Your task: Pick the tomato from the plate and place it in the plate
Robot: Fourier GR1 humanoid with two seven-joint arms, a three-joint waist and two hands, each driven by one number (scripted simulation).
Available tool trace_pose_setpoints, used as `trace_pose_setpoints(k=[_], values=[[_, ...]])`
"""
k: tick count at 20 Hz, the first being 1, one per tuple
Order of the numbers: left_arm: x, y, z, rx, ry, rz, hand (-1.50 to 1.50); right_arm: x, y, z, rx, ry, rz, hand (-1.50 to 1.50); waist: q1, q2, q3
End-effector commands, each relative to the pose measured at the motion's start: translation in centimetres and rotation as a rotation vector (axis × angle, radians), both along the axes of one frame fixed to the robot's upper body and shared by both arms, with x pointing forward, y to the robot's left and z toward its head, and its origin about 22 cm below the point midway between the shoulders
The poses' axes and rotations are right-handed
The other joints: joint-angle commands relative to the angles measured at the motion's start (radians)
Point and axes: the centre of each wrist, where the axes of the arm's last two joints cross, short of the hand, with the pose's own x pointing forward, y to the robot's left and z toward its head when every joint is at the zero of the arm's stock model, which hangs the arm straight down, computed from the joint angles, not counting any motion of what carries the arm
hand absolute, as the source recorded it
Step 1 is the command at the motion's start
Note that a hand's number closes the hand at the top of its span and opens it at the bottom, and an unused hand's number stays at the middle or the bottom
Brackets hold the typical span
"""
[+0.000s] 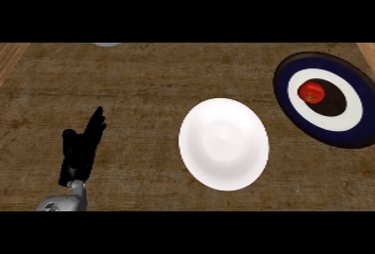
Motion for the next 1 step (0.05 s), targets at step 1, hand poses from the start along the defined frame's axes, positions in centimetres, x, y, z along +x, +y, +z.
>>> trace_pose_setpoints(k=[1], values=[[-0.55, -1.46, -0.23, -0.004, 0.010, 0.006, 0.00, -0.49, 0.22, -1.14, -0.030, 0.023, -0.050, -1.50, 0.006, 0.000, 0.001]])
